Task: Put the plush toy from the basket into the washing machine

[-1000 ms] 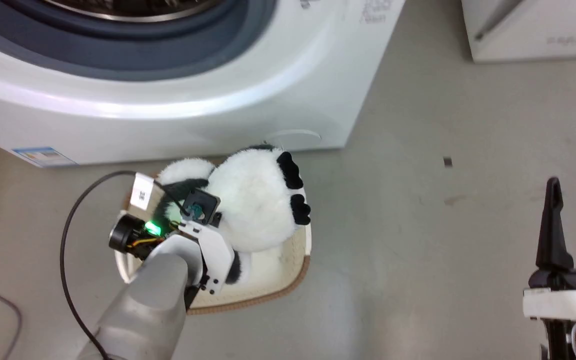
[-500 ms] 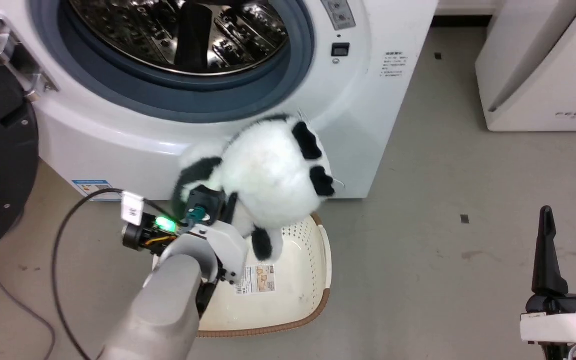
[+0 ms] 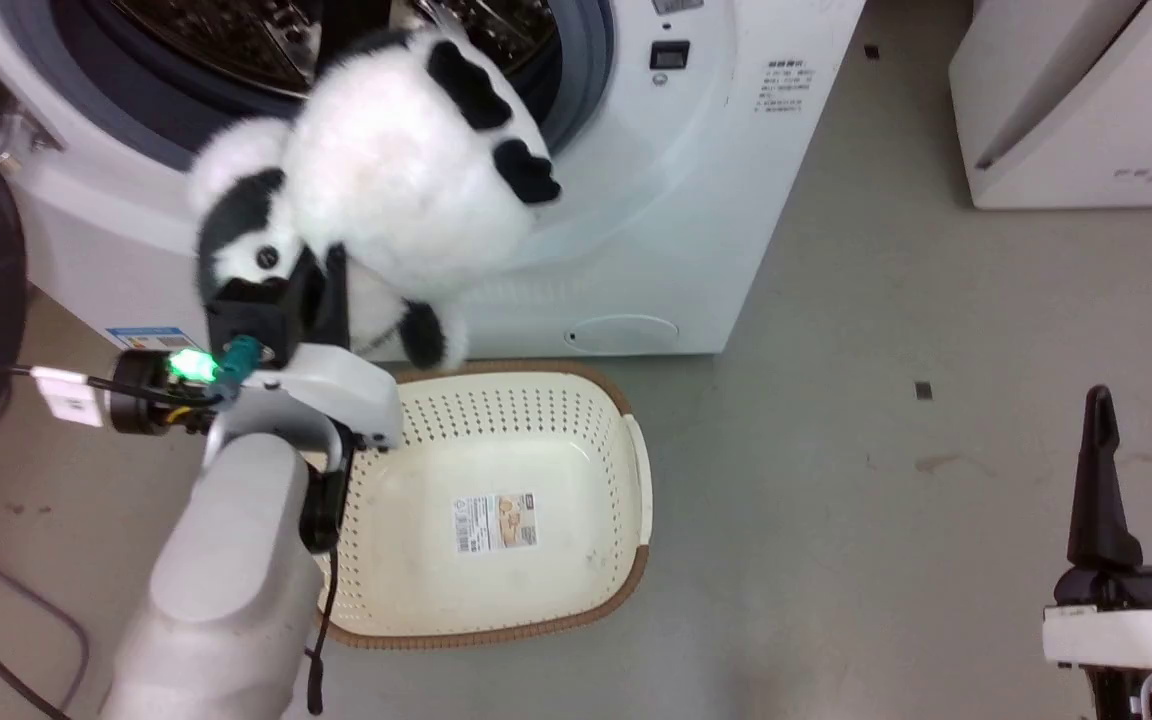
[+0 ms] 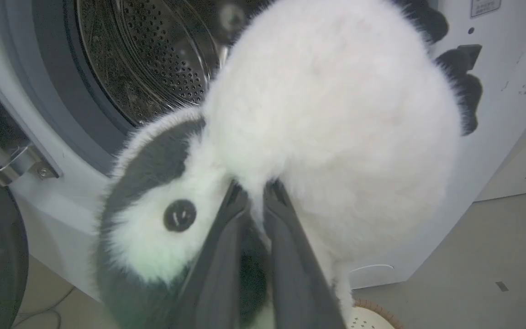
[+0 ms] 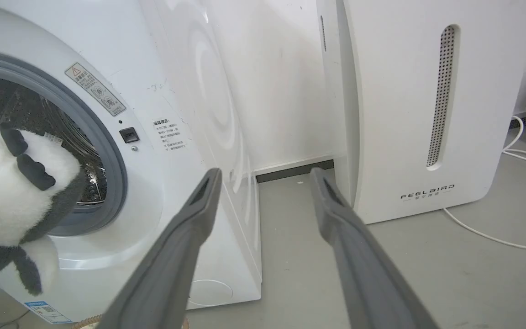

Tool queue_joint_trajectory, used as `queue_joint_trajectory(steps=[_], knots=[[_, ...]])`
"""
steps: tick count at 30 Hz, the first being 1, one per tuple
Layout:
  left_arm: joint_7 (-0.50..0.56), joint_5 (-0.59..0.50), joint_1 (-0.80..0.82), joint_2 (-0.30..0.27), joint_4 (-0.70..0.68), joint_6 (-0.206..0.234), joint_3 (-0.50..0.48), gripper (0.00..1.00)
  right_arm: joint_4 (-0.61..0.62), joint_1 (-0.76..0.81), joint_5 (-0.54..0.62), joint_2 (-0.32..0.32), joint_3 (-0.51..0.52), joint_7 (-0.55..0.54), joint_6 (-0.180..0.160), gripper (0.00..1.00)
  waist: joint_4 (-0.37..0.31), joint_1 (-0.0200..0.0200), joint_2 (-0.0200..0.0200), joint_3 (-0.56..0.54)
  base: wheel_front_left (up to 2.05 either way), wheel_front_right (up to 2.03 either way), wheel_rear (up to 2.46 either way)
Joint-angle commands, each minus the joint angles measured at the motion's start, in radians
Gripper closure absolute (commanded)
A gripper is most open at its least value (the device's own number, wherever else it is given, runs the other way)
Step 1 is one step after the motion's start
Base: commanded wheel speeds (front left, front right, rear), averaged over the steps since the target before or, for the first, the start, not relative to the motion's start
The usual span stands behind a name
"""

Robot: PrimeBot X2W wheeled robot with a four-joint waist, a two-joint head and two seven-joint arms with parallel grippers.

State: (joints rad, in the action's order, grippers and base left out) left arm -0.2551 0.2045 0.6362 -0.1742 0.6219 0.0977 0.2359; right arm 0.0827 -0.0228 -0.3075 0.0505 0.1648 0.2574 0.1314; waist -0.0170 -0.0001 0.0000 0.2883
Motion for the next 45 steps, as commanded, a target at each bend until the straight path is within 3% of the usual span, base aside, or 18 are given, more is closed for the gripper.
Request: queue_joint_trajectory(steps=[1, 11, 20, 32, 42, 43, 45], knots=[[-0.007, -0.008, 0.022, -0.006, -0.025, 0.011, -0.024, 1.00, 0.008, -0.027, 0.004, 0.000, -0.002, 0.004, -0.001, 0.00, -0.018, 0.0001, 0.0000, 0.039, 0.00, 0.00, 0.00], [-0.007, -0.043, 0.169, -0.027, -0.068, 0.029, -0.132, 1.00, 0.023, -0.099, -0.010, 0.000, -0.010, 0.004, -0.001, 0.00, -0.078, 0.0001, 0.0000, 0.177, 0.00, 0.00, 0.00], [-0.007, -0.067, 0.365, -0.080, -0.022, 0.024, -0.184, 1.00, 0.030, -0.161, -0.037, 0.000, -0.018, 0.004, -0.001, 0.00, -0.141, 0.0001, 0.0000, 0.312, 0.00, 0.00, 0.00], [-0.007, -0.088, 0.698, -0.175, 0.120, 0.014, -0.212, 1.00, 0.030, -0.232, -0.097, 0.000, -0.040, 0.004, -0.001, 0.00, -0.236, 0.0001, 0.0000, 0.474, 0.00, 0.00, 0.00], [-0.007, -0.076, 0.895, -0.245, 0.227, 0.011, -0.240, 1.00, 0.033, -0.258, -0.138, 0.000, -0.061, 0.004, -0.001, 0.00, -0.291, 0.0001, 0.0000, 0.533, 0.00, 0.00, 0.00], [-0.007, -0.079, 0.904, -0.251, 0.230, 0.020, -0.243, 0.00, 0.033, -0.258, -0.139, 0.000, -0.062, 0.004, -0.001, 0.00, -0.293, 0.0001, 0.0000, 0.536, 0.00, 0.00, 0.00], [-0.007, -0.083, 0.911, -0.254, 0.249, 0.018, -0.237, 0.00, 0.033, -0.258, -0.141, 0.000, -0.064, 0.004, -0.001, 0.00, -0.294, 0.0001, 0.0000, 0.538, 0.00, 0.00, 0.00]])
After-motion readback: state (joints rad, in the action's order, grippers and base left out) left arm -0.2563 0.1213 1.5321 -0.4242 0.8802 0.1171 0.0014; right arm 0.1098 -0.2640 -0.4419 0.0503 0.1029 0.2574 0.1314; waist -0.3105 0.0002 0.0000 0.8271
